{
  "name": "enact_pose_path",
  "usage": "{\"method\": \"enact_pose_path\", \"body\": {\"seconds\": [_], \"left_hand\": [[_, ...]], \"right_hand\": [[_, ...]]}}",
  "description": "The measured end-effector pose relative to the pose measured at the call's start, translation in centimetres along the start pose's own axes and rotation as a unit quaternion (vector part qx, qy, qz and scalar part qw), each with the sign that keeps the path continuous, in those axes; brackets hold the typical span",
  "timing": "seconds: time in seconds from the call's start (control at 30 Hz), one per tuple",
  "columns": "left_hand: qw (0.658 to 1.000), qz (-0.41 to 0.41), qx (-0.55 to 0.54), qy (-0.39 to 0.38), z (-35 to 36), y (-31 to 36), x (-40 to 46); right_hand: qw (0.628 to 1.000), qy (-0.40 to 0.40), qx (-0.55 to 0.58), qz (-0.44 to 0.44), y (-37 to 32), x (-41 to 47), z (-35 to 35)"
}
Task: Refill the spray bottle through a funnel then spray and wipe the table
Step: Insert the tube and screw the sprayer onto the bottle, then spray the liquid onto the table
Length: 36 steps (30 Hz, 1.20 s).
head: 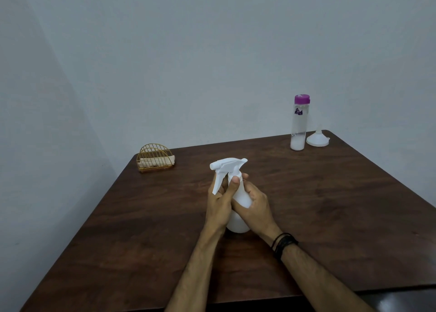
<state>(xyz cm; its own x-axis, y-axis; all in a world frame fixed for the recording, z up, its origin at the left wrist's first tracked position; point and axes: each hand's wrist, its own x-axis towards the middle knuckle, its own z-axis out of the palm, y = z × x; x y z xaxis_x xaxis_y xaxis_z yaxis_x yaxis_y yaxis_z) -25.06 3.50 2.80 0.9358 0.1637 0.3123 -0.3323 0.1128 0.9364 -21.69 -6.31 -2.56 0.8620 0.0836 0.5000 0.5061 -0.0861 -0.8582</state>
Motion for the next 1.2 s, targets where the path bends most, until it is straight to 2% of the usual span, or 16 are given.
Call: {"method": "enact_pose_path", "body": {"seconds": [0.23,0.43,0.57,0.7,0.87,1.0,1.2], "left_hand": [[0.999,-0.030,-0.009,-0.029,-0.6,0.8,0.1],[0.995,-0.030,-0.008,-0.094,-1.5,1.1,0.7],[0.998,-0.046,-0.003,-0.049,-1.1,0.5,0.2],[0.986,0.027,0.164,-0.035,-1.1,-1.5,-1.3],[0.961,0.044,0.270,-0.023,-1.6,-2.4,-3.5],[0.958,-0.024,0.284,-0.002,-2.9,-2.4,-3.8],[0.949,-0.083,0.295,-0.077,-3.2,-1.7,-4.4]], "right_hand": [[1.000,-0.009,0.005,0.011,-0.3,0.0,0.0],[1.000,-0.013,-0.006,0.026,0.1,0.1,-0.2],[0.998,-0.040,-0.005,0.039,-0.3,0.0,-0.4],[0.995,-0.087,-0.005,0.051,0.0,-0.4,-1.4],[0.992,-0.104,0.002,0.076,-0.3,-0.8,-2.2],[0.986,-0.121,-0.013,0.110,-0.9,-0.1,-3.6],[0.977,-0.201,-0.025,0.069,-4.1,1.5,-3.2]]}}
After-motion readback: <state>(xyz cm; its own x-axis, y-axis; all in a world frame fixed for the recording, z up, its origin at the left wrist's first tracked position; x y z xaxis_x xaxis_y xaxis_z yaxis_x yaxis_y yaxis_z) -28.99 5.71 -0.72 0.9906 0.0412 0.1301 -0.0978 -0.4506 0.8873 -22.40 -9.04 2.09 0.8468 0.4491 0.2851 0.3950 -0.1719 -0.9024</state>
